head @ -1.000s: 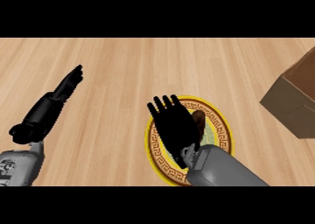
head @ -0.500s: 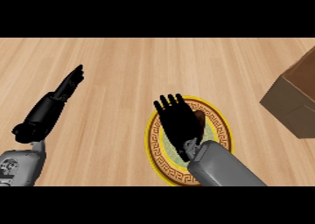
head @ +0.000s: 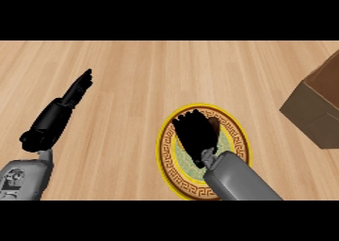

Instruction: Pick the lemon from the plate and place it in the cardboard box

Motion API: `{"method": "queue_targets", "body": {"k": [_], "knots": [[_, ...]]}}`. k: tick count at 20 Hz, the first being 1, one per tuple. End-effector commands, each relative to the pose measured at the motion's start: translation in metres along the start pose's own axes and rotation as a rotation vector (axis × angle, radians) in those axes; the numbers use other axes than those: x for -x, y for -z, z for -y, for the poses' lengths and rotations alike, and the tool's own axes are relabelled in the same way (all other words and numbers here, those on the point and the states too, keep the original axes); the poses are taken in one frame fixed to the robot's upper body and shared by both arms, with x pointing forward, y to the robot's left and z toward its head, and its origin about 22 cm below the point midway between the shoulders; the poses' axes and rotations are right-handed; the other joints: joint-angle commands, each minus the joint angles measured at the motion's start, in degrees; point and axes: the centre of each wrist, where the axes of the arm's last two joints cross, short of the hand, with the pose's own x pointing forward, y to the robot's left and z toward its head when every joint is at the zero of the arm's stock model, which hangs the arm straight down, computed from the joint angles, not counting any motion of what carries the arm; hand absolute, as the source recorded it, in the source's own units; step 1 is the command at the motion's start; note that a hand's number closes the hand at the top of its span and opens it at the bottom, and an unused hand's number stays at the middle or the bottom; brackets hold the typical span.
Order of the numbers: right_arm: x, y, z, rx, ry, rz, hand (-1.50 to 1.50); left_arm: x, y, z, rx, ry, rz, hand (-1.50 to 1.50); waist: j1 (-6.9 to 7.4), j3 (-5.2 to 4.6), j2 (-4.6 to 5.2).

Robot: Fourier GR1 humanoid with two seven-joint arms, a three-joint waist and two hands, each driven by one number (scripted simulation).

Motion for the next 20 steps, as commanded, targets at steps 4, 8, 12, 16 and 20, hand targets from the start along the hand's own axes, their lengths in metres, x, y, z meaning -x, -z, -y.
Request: {"method": "queue_targets", "body": {"k": [4,8,12,16,20], "knots": [[0.001,0.011,-0.019,0.131,-0.052,0.131,1.5,-0.017,0.012,0.005,0.008,-0.007,0.002,0.0,0.12,0.02,0.06],[0.003,0.019,-0.01,0.199,-0.087,0.134,1.5,0.005,-0.005,0.0,0.015,-0.015,-0.013,0.0,0.13,0.0,0.07],[0.048,0.018,-0.001,0.172,0.195,0.039,1.5,-0.005,-0.001,0.007,0.006,-0.011,-0.011,0.0,-0.25,0.02,0.02],[0.058,0.03,0.0,0.175,0.339,0.001,1.5,-0.015,0.001,-0.007,0.006,-0.003,-0.005,0.0,0.16,0.02,0.07],[0.044,0.01,0.018,0.326,0.29,0.032,1.5,-0.012,0.006,0.003,0.0,-0.005,-0.002,0.0,-0.4,0.0,-0.12]]}}
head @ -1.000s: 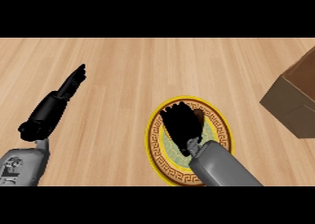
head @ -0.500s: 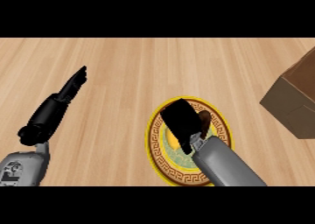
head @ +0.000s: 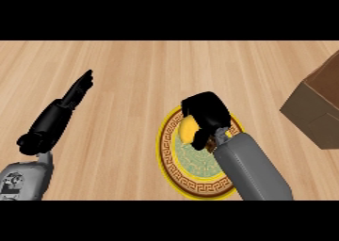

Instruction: Pick the lemon from the plate and place it in the cardboard box

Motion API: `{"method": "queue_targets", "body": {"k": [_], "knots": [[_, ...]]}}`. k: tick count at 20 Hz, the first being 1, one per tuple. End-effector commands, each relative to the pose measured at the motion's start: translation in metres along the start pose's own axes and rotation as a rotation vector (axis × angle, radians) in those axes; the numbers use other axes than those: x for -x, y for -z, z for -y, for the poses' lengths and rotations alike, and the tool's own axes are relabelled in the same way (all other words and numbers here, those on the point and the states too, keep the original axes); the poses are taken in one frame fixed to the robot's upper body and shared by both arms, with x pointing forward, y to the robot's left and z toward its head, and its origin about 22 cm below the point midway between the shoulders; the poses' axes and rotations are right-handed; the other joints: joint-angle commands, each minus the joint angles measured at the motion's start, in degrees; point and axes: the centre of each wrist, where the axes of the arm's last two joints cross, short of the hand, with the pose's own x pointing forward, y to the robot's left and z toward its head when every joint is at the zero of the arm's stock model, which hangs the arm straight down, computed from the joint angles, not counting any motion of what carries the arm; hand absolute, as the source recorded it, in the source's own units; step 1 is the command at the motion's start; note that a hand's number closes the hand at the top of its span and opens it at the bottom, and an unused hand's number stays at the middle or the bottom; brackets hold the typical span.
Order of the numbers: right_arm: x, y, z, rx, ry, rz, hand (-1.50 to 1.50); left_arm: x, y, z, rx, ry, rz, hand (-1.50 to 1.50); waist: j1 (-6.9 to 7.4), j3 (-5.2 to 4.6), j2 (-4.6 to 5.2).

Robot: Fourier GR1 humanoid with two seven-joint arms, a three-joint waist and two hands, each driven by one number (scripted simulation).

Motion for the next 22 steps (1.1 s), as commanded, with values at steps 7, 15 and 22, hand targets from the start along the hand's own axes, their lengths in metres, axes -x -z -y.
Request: {"method": "queue_targets", "body": {"k": [7,15,22], "knots": [[-0.008,-0.038,0.079,0.292,-0.105,0.035,1.5,0.001,-0.004,-0.011,-0.015,-0.008,-0.026,0.0,-0.48,0.01,-0.22],[0.009,-0.063,0.144,0.606,0.146,-0.271,1.5,-0.001,0.0,-0.01,-0.015,0.005,-0.018,0.0,-0.84,0.04,-0.25],[0.063,-0.08,0.177,0.716,0.195,-0.489,1.5,-0.001,-0.012,0.001,0.014,0.003,0.001,0.0,-0.12,0.02,-0.1]]}}
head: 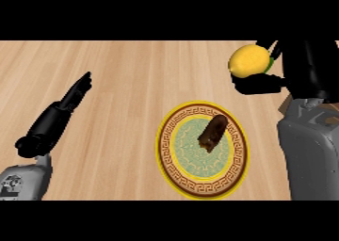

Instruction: Pick the lemon from the plate and place it in the cardboard box

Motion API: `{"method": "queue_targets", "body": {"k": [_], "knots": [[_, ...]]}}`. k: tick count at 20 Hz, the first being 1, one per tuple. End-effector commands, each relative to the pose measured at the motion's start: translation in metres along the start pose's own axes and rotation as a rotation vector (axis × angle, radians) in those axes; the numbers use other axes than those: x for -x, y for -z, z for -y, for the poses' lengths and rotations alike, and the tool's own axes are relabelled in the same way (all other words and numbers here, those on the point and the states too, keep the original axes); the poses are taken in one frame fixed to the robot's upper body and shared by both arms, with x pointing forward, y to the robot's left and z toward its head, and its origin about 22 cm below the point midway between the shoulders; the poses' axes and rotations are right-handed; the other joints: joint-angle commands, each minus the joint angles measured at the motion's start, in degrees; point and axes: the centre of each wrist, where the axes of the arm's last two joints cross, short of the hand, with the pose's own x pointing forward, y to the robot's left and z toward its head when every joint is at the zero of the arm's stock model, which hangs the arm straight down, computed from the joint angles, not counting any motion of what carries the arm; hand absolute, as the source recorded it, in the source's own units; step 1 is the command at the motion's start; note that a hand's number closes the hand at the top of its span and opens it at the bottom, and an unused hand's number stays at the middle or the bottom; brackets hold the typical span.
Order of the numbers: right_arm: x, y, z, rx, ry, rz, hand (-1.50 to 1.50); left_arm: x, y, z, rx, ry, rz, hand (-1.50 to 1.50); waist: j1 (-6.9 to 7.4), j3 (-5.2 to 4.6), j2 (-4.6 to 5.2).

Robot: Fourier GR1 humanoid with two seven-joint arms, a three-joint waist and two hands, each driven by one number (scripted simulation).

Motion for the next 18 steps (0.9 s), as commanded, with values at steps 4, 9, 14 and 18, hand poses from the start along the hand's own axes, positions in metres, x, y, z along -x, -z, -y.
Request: {"method": "queue_targets", "body": {"k": [4,9,14,18], "knots": [[0.065,0.044,0.058,0.076,0.038,-0.162,1.5,0.005,0.003,0.001,-0.01,-0.001,0.013,0.0,0.08,0.01,0.19],[0.113,0.057,0.05,-0.014,-0.134,-0.199,1.5,-0.005,-0.001,0.0,-0.002,0.014,0.023,0.0,0.61,0.01,0.18],[0.169,0.068,0.044,-0.299,-0.168,-0.312,1.5,-0.007,-0.004,0.0,0.009,0.005,0.012,0.0,1.21,0.03,0.37],[0.197,0.065,0.056,-0.382,-0.138,-0.308,1.5,0.004,0.011,0.007,-0.014,0.013,0.001,0.0,0.12,0.0,0.27]]}}
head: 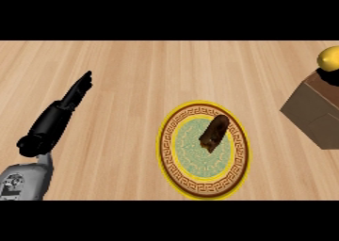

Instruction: Pick the lemon from the plate and place it in the cardboard box

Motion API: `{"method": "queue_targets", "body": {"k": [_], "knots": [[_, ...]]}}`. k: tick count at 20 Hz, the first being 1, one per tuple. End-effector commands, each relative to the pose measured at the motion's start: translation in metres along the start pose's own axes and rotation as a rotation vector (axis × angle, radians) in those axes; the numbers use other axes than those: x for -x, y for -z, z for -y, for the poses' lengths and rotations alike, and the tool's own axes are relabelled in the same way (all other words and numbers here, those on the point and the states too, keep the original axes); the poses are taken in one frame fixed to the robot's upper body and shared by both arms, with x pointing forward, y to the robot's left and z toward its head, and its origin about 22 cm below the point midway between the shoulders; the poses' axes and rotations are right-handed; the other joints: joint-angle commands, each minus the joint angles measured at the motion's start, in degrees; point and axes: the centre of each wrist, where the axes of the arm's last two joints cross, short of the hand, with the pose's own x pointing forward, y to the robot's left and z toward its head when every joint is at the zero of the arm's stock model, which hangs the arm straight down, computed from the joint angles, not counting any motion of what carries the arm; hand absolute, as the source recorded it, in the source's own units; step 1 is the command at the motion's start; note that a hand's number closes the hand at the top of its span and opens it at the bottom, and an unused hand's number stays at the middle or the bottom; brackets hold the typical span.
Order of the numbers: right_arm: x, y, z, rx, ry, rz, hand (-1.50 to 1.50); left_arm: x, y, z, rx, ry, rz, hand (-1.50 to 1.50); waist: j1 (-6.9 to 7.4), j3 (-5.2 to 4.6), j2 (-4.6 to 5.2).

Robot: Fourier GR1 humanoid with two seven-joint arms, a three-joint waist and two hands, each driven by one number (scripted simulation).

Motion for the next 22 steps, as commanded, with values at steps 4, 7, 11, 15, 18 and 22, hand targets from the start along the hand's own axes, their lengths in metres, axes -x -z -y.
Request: {"method": "queue_targets", "body": {"k": [4,7,11,15,18,22], "knots": [[0.061,0.02,-0.012,-0.244,-0.09,-0.061,1.5,-0.004,0.008,0.005,0.004,-0.009,-0.002,0.0,0.27,0.02,0.21],[0.083,0.014,-0.021,-0.328,-0.055,-0.051,-1.5,-0.003,-0.004,-0.005,-0.008,-0.001,-0.008,0.0,0.06,0.01,-0.12],[0.085,0.02,-0.02,-0.369,0.018,0.105,-1.5,-0.007,0.004,-0.016,0.019,-0.008,0.016,0.0,0.3,0.02,-0.03],[0.086,0.022,-0.001,-0.193,0.238,0.233,-1.5,0.002,0.008,-0.01,-0.002,-0.003,-0.002,0.0,-0.06,0.05,0.08],[0.08,0.027,-0.005,-0.043,0.63,0.274,-1.5,-0.003,0.001,-0.012,0.006,0.011,0.006,0.0,0.3,0.23,-0.48],[0.103,0.029,-0.024,0.048,0.999,0.181,-1.5,0.002,0.002,-0.012,-0.002,-0.003,0.005,0.0,-0.59,0.14,-0.14]]}}
